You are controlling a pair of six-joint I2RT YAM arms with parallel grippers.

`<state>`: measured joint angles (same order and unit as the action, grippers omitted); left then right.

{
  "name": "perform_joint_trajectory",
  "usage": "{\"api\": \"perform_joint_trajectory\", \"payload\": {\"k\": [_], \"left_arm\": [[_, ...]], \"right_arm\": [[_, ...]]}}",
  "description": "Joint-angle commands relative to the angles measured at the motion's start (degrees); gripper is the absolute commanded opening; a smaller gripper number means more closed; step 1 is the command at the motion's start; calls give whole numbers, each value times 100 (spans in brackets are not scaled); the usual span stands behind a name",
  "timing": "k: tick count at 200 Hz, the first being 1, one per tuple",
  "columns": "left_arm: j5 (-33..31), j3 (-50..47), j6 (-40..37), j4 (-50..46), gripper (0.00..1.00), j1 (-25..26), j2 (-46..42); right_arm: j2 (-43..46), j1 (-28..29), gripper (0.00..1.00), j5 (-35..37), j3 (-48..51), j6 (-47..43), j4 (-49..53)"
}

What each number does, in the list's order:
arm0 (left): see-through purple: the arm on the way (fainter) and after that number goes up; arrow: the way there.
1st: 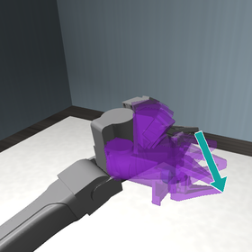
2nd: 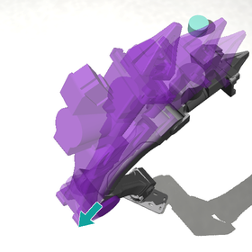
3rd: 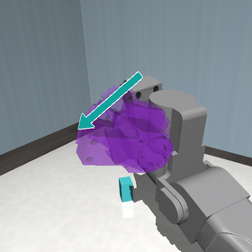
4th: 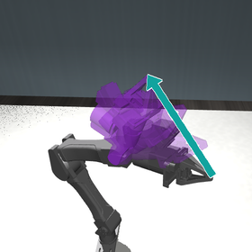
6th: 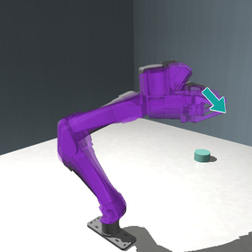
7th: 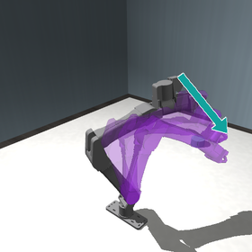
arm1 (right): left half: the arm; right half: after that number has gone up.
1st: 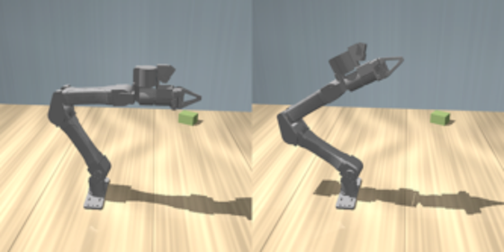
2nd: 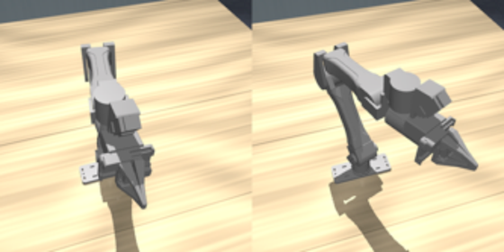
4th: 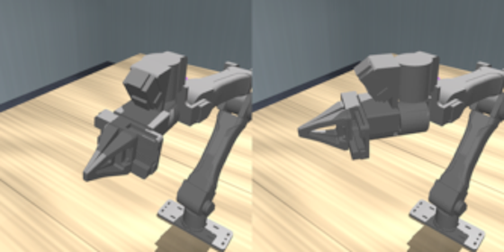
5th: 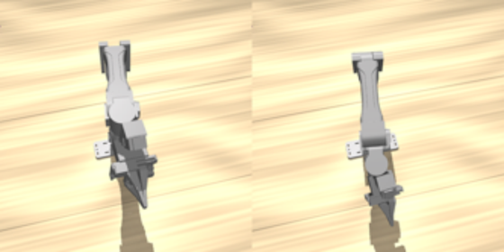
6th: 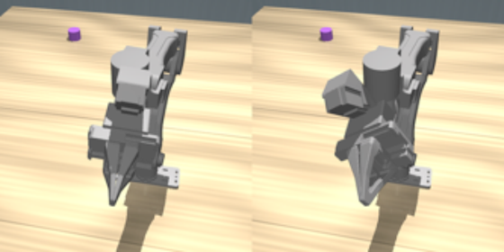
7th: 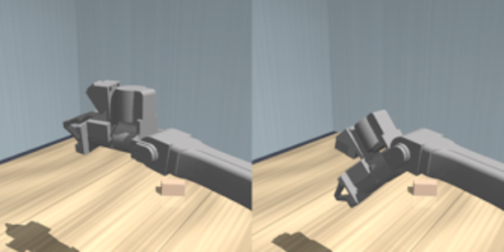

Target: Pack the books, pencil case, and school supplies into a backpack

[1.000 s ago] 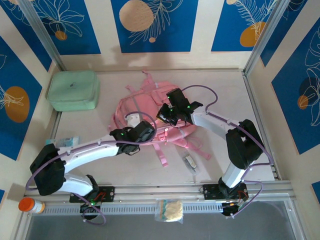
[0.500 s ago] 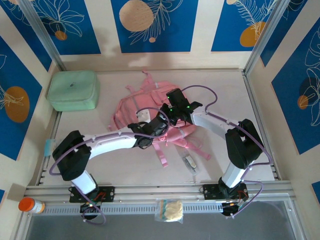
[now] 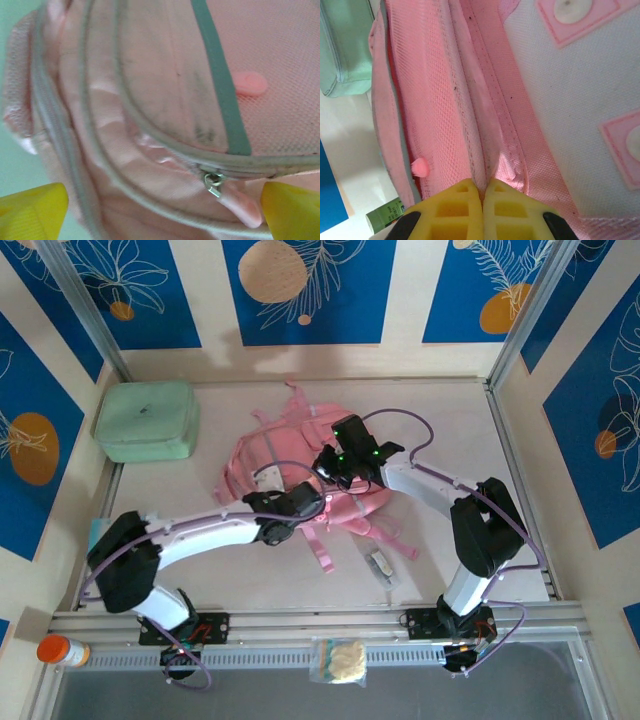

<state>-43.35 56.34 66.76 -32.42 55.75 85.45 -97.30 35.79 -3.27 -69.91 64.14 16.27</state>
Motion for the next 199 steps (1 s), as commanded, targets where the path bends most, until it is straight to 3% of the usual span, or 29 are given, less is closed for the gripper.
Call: {"api": "perform_joint_trajectory", "payload": {"k": [1,14,59,122,165,199], "left_arm": [[302,-304,-299,83,94,24,-564],[643,-404,-837,618,89,24,-719],[1167,87,-1402,814,74,20,-500],[1057,269,-590,686,57,-114,-125],[1310,18,-282,1134,52,-360,-43],[1078,-40,63,1132,48,-405,19]], "right_arm": [[-66,17,0,-287,-351,9,-404],[-113,27,0,-314,-414,11,-397],[-147,43,0,-277,-427,7,-370],[-136,42,0,-324,-360,38,-370],[-140,55,0,-345,-328,72,-427],[-116,51,0,-325,-296,64,-432]]}}
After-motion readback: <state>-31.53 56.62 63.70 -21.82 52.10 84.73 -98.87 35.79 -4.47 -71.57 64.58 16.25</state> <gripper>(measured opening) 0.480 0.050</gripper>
